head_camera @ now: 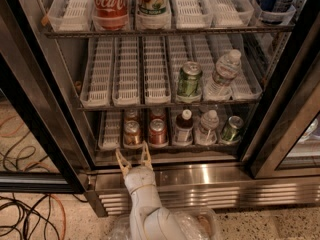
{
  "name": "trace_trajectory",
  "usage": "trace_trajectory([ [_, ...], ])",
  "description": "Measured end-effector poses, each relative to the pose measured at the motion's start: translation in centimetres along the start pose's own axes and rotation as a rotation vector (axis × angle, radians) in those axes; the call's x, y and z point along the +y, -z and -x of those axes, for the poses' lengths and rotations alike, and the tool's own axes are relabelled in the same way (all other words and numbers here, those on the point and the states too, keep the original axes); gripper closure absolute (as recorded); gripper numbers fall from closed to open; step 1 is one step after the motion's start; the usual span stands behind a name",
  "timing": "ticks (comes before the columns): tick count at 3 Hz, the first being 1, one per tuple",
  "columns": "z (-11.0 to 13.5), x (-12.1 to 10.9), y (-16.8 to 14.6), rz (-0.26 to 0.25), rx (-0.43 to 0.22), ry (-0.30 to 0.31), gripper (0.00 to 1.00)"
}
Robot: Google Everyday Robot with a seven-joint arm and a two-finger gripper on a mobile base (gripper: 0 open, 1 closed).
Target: Pick orange can from bottom shelf of fridge
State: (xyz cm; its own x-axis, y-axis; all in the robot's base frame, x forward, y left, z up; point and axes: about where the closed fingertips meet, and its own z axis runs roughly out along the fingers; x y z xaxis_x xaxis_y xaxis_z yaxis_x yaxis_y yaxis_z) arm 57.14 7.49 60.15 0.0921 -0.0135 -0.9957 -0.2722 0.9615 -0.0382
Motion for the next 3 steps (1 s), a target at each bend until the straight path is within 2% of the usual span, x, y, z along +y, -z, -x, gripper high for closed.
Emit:
trace_trajectory([
  [1, 0.0, 0.0, 0.0, 0.000, 0.000, 0.000, 0.26],
  [2, -0.9, -0.3, -1.4, -0.019, 0.008, -0.006, 0.33],
  [3, -0.6, -0.6, -2.3, -0.026, -0.001, -0.007, 0.32],
])
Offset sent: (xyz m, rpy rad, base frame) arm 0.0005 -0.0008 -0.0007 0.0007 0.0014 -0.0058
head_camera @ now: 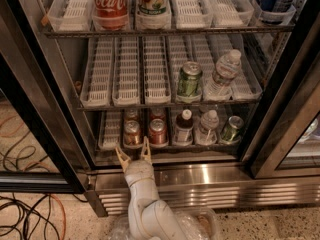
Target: Pick orange can from bottom shelf of fridge
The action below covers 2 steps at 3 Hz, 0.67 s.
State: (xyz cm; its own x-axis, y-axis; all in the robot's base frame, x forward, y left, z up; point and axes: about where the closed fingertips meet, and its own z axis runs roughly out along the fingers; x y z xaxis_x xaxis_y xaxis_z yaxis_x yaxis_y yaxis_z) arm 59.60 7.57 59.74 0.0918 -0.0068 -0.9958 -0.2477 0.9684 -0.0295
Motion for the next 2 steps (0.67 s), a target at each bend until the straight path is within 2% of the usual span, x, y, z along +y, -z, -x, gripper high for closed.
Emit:
trace_trajectory([
  [2, 0.4, -0.1, -1.9, 0.001, -0.006, 0.006, 0.33],
])
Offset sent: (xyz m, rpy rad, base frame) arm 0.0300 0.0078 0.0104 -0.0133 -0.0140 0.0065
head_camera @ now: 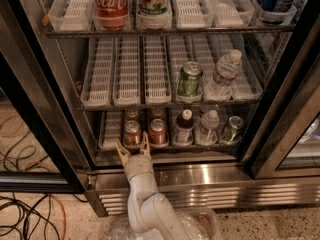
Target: Pick orange can from bottom shelf of fridge
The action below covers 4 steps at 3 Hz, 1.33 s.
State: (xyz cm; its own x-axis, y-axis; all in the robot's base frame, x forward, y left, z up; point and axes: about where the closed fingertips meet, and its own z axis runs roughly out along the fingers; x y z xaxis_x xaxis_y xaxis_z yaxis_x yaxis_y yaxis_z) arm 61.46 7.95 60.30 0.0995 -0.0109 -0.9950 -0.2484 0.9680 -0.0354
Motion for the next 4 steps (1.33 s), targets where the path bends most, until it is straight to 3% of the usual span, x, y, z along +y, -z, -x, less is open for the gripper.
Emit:
trace_trajectory([
  [4, -1.0, -0.6, -5.1, -0.017, 0.023, -0.008, 0.33],
])
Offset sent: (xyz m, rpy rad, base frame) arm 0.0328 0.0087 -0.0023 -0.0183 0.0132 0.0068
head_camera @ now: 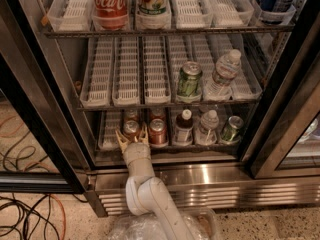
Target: Pick orange can from bottom shelf of fridge
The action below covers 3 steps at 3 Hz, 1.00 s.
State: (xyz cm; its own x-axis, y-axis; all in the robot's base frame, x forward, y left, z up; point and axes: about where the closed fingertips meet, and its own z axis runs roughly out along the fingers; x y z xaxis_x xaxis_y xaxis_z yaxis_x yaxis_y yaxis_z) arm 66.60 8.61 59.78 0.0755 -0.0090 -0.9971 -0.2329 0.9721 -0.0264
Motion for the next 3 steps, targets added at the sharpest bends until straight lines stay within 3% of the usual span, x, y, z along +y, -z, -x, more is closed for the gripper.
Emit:
trace_trajectory([
  [1, -0.01, 0.00, -0.01, 0.000, 0.000, 0.000, 0.51],
  [3, -0.02, 0.00, 0.00, 0.000, 0.000, 0.000, 0.97],
])
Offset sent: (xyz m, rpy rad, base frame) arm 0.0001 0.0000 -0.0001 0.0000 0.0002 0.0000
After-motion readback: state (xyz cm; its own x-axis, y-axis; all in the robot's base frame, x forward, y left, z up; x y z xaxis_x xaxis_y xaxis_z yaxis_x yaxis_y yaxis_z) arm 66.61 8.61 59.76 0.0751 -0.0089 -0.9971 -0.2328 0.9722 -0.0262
